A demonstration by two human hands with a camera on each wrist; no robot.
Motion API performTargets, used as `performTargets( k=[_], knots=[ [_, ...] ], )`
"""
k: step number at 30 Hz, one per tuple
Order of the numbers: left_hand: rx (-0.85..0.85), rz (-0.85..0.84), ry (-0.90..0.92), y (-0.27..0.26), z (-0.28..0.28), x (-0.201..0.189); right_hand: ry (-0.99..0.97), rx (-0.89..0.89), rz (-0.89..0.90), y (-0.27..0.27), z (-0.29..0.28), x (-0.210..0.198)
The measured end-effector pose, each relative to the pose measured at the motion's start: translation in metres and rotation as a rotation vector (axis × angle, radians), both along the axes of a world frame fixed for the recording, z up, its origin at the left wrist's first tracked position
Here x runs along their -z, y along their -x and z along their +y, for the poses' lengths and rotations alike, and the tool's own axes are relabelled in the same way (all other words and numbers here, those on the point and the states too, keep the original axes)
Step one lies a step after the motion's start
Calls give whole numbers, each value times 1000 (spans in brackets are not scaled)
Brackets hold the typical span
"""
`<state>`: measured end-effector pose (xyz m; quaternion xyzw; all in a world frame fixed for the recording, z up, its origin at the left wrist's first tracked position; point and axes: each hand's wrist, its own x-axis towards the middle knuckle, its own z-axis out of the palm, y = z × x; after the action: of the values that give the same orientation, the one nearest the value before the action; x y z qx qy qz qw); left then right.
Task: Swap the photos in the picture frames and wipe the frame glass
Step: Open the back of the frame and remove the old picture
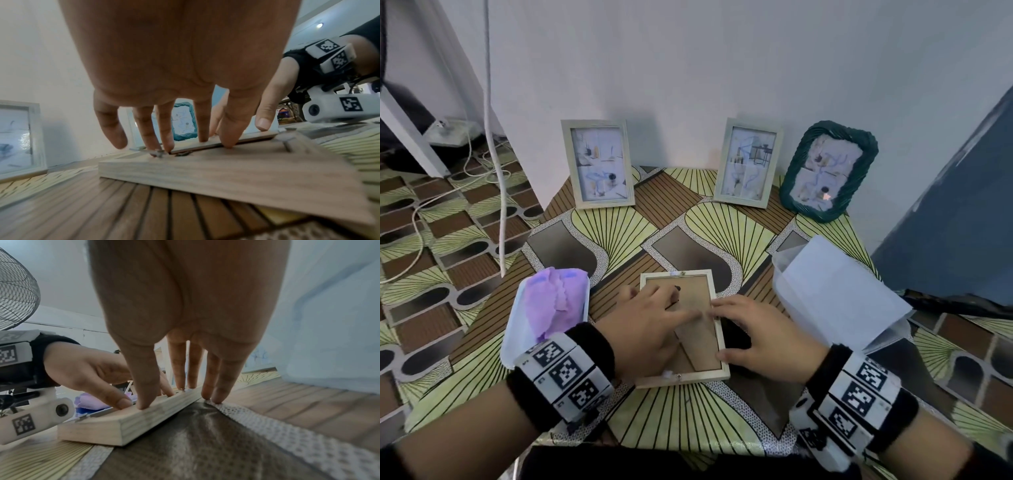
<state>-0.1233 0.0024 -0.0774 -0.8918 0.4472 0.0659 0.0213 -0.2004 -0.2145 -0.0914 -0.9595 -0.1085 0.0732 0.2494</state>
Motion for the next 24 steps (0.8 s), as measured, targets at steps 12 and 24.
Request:
performTargets(
  k=[12, 24],
  knots=[
    [45, 112, 99, -7, 0, -7, -35, 8, -10, -5, -4, 0],
    [-17, 186, 255, -8, 5, 1, -54, -16, 49, -12, -7, -1]
  ],
)
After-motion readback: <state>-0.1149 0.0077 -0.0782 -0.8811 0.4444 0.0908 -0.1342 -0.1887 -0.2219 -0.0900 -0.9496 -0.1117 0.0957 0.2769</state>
